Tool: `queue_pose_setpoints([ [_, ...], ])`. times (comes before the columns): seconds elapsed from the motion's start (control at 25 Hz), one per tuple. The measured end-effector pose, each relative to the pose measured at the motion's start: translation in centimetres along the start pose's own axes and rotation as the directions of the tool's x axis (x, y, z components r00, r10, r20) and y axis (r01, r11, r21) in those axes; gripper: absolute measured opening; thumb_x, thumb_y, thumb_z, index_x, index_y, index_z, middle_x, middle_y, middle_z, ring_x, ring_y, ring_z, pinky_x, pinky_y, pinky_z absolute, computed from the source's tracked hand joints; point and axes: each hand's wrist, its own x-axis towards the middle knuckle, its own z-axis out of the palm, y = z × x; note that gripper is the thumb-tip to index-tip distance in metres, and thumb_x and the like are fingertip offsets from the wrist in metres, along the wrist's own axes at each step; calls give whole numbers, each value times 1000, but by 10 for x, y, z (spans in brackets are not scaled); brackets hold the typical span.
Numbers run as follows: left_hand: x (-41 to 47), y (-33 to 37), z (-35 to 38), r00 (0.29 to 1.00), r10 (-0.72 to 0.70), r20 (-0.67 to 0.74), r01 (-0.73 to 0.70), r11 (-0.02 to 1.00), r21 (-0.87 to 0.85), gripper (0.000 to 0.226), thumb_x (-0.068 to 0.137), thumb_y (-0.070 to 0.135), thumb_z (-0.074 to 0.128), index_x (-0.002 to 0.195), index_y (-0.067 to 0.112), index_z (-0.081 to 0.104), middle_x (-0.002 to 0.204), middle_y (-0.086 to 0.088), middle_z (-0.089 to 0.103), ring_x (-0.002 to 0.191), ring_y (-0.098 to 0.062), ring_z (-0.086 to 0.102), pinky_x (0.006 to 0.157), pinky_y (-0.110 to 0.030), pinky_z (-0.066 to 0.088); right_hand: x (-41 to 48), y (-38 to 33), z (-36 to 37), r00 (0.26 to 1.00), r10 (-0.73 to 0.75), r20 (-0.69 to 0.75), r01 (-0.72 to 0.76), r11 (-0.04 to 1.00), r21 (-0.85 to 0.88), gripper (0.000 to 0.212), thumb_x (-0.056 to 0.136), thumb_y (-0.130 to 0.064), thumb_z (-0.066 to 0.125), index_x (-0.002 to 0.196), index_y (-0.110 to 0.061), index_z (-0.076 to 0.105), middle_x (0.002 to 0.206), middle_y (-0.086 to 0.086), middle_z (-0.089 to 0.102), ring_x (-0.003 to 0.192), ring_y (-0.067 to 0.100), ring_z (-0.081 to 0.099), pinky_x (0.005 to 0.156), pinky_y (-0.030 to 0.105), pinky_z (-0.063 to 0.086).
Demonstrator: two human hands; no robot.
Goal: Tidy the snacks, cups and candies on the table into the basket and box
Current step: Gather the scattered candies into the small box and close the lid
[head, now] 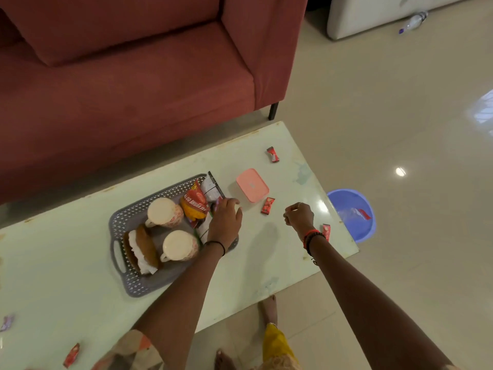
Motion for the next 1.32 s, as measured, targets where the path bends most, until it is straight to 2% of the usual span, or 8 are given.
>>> queue_pose_setpoints([
  [0.08, 27, 13, 13, 1000, 9, 10, -9, 999, 49, 28, 94, 18, 48, 119, 7, 53, 126, -12, 52, 118, -28, 49, 96, -36, 42, 18, -3, 2, 1000, 3, 16, -4, 1000, 20, 19, 81, 8, 44, 81, -4, 59, 84, 19, 64, 60, 22, 57, 64, 30, 54],
  [0.2, 61, 27, 31, 999, -2, 52, -4, 993, 114, 36, 93, 18, 51, 127, 6, 47, 135, -13, 45, 122, -29, 47, 96, -37, 43, 42, -8, 11, 1000, -2, 27, 1, 1000, 20, 23, 85, 6, 46, 95, 2, 65, 104, 23, 67, 84, 23, 59, 90, 39, 55],
  [0.44, 109, 21, 55, 977, -136, 167, 86, 957, 277, 89, 87, 35, 62, 147, -1, 7, 158, -18, 9, 146, -29, 13, 120, -36, 17, 71, -23, 37, 991, -63, 120, 70, 996, -51, 29, 87, -11, 63, 112, 3, 63, 117, 17, 65, 112, 29, 59, 99, 32, 46],
  [0.56, 120, 16, 54, 960, -177, 217, 107, 948, 301, 101, 81, 44, 66, 147, -3, 5, 157, -19, 12, 145, -30, 17, 119, -37, 20, 79, -28, 45, 991, -61, 117, 67, 997, -46, 27, 86, -13, 66, 107, 3, 63, 112, 15, 65, 105, 27, 60, 88, 29, 46],
  [0.76, 121, 14, 53, 961, -182, 207, 123, 955, 269, 102, 77, 47, 68, 146, -2, 11, 153, -18, 21, 142, -30, 25, 115, -35, 25, 84, -36, 54, 993, -40, 113, 49, 996, -73, 19, 81, -7, 70, 96, 2, 62, 91, 8, 57, 85, 22, 54, 86, 40, 52],
  [0.92, 120, 17, 54, 962, -190, 197, 132, 953, 273, 103, 77, 48, 68, 146, -2, 10, 154, -18, 21, 142, -28, 23, 115, -34, 25, 83, -44, 59, 994, -4, 110, 18, 992, -121, 29, 81, -7, 69, 105, 7, 59, 101, 16, 60, 88, 24, 53, 86, 41, 52],
  [1.12, 122, 18, 54, 965, -188, 182, 136, 954, 267, 103, 78, 48, 67, 146, -2, 9, 154, -17, 21, 143, -28, 22, 117, -33, 23, 79, -52, 61, 995, 22, 93, -7, 989, -150, 32, 82, -8, 68, 108, 5, 55, 116, 21, 58, 98, 34, 60, 72, 34, 48],
  [1.32, 122, 18, 54, 965, -189, 182, 138, 955, 261, 102, 79, 50, 64, 146, -3, 9, 154, -17, 20, 144, -27, 21, 118, -33, 22, 75, -56, 67, 994, 74, 83, -61, 987, -148, 43, 79, -8, 73, 113, 4, 49, 122, 21, 53, 101, 35, 58, 85, 39, 49],
])
